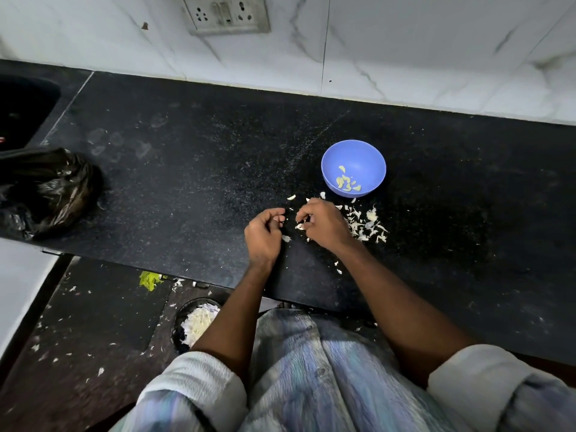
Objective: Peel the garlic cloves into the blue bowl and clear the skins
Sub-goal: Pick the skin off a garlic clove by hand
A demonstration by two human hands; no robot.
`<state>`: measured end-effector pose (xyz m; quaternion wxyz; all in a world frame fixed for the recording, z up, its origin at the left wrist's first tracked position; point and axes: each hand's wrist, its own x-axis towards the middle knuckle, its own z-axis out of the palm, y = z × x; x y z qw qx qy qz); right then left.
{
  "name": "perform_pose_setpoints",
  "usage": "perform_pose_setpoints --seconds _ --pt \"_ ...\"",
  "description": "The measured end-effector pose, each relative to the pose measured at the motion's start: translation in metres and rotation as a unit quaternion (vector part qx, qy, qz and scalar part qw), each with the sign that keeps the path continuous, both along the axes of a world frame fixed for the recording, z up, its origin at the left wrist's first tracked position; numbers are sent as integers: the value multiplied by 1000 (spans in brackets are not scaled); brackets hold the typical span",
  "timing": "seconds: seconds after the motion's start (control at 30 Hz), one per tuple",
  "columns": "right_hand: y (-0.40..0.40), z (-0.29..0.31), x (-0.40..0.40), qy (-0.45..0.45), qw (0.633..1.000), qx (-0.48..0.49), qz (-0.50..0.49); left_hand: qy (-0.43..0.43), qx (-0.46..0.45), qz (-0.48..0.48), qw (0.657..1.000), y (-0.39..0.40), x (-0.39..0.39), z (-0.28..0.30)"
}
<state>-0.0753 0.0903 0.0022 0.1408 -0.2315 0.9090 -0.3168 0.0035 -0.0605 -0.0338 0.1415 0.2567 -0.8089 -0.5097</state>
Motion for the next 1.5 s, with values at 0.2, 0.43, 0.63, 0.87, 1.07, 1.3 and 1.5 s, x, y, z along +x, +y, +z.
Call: perform_pose_setpoints --seconds 0.2,0.43,0.63,0.87,1.07,1.3,1.5 --pt "10 -1 1 12 999 42 18 -1 -24 -12 1000 4 -3 0" --pt "16 3 0 28 993 92 72 -10 -20 -26 999 11 -7 0" --pt "34 0 -9 -8 1000 8 29 -16 -14 -22 1000 16 -7 -3" --pt "50 0 -12 -51 994 -56 -76 -1 -39 -38 999 28 -8 4" --pt "63 9 -14 -162 959 -172 -156 -3 -61 -120 991 68 -17 14" --pt "89 10 -7 -291 881 -294 -228 -4 -54 -102 993 88 -22 15" --pt "93 8 1 -233 893 -297 -246 12 -13 -121 992 99 -27 16"
